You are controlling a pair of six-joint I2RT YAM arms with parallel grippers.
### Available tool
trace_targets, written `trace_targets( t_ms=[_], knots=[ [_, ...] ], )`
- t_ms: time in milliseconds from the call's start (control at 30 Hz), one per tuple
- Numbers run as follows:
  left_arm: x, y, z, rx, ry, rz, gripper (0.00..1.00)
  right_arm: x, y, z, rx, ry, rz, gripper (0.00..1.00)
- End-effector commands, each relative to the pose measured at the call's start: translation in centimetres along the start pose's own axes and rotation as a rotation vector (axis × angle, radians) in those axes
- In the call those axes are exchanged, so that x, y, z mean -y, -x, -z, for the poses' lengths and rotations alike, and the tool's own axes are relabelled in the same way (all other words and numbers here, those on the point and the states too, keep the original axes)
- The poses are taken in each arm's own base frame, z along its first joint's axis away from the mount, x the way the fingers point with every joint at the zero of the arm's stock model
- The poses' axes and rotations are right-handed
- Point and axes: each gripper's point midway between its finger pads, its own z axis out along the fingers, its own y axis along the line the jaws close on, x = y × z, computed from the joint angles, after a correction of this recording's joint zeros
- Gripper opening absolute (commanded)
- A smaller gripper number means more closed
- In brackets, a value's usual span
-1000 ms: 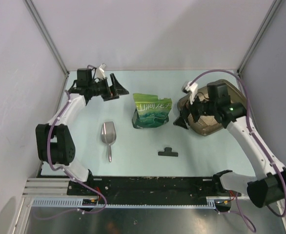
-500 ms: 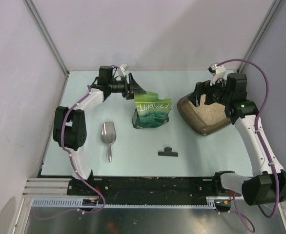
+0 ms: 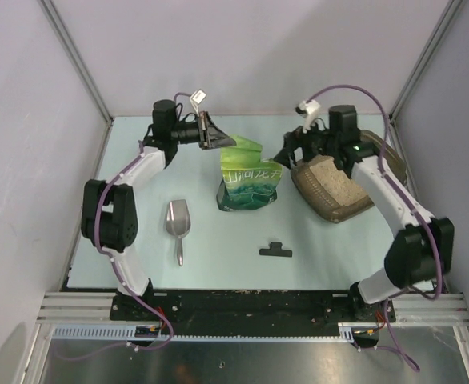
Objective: Fill the litter box with clean litter
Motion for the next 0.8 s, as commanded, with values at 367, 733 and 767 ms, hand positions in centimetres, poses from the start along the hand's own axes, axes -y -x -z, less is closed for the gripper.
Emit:
trace_targets(
  t_ms=[367, 733, 767],
  knots=[
    [7.2, -0.1, 2.4, 0.017, -0.116, -0.301, 0.0, -6.4, 5.2, -6.3, 0.07, 0.49, 0.163, 0.66],
    [7.2, 1.4, 3.4, 0.01, -0.016, -0.651, 0.6, -10.4, 7.8, -3.8, 0.106, 0.525, 0.41, 0.0],
    [7.6, 1.3, 3.4, -0.005, -0.034, -0.684, 0.62, -10.9, 8.4, -3.6, 0.12, 0.524, 0.45, 0.0]
  ],
)
